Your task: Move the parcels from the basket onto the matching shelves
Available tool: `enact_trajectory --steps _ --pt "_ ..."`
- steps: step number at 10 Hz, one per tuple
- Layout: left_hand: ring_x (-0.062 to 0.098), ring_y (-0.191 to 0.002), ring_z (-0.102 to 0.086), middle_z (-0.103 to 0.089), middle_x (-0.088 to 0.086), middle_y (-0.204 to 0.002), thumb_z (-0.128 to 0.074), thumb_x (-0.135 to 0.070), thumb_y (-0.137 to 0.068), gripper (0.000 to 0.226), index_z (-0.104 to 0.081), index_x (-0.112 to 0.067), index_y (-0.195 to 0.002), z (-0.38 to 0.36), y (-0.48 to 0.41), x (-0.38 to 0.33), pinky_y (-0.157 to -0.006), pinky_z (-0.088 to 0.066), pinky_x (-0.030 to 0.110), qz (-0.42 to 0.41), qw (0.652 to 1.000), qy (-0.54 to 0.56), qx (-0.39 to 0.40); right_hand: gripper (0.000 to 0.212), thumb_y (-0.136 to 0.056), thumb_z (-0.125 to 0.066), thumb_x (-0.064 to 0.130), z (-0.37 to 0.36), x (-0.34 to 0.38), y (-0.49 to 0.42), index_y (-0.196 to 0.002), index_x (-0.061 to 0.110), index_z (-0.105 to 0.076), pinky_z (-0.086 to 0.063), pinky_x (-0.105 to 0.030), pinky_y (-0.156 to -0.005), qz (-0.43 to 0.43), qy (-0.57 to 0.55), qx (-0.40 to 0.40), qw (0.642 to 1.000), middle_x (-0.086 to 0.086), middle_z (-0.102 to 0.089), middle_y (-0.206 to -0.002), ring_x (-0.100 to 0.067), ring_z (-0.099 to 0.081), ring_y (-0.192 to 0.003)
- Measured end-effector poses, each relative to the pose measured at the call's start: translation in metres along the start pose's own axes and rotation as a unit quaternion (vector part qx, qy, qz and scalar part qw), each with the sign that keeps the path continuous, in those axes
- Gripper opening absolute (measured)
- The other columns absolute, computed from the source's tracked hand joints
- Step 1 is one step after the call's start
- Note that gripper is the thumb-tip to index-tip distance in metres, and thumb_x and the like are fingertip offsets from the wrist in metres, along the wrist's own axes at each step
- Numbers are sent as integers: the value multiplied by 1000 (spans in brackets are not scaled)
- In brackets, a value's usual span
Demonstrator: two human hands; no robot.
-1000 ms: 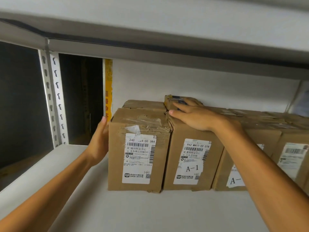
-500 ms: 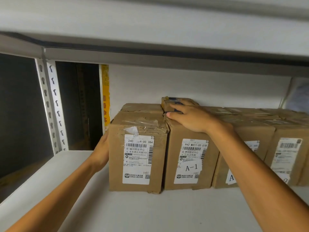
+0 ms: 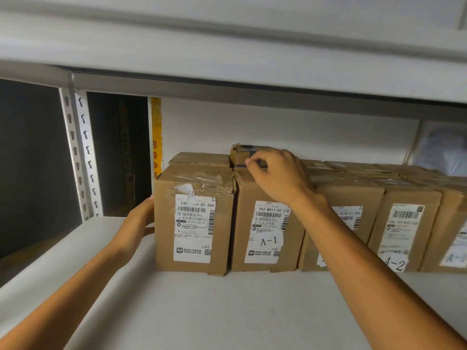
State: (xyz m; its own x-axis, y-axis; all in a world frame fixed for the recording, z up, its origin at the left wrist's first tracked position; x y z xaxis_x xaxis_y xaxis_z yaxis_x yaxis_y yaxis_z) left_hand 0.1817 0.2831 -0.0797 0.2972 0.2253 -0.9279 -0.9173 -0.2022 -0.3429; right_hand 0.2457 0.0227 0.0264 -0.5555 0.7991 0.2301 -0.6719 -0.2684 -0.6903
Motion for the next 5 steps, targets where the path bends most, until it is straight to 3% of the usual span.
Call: enact_trajectory --steps 1,2,3,5 --pt "20 -117 -54 -57 -5 -130 -23 -47 -98 46 -47 -32 -134 -8 18 -5 -98 -41 44 20 999 0 -29 31 -96 -46 47 6 -4 13 -107 29 -68 -52 -38 -81 14 -27 13 999 2 -69 -103 -19 -59 -100" --pt "21 -113 -55 -57 0 -127 -23 -46 -100 44 -51 -27 -127 -18 37 -11 -93 -42 39 36 997 8 -72 34 -97 -45 46 12 -15 26 -114 26 -65 -48 -33 -83 44 -20 38 998 2 -69 -107 -19 -58 -103" --pt "22 -107 -58 -60 4 -122 -28 -43 -101 41 -55 -22 -123 -28 55 -22 -89 -45 39 37 993 -12 -113 38 -98 -44 44 18 -26 40 -125 22 -60 -35 -28 -87 75 -26 82 994 2 -64 -123 -20 -52 -113" --pt "26 -115 -53 -53 6 -130 -42 -31 -99 33 -48 -19 -129 -50 87 -46 -92 -44 41 45 980 -93 -170 49 -97 -48 44 31 -37 59 -140 21 -46 -28 -32 -108 132 -8 84 988 1 -49 -143 -20 -40 -131"
Point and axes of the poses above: each hand's wrist, its own y-axis away from the middle knuckle, its own z-axis out of the back of the hand, x = y × z, the point moved 1 cm from there along -y, towards the middle knuckle
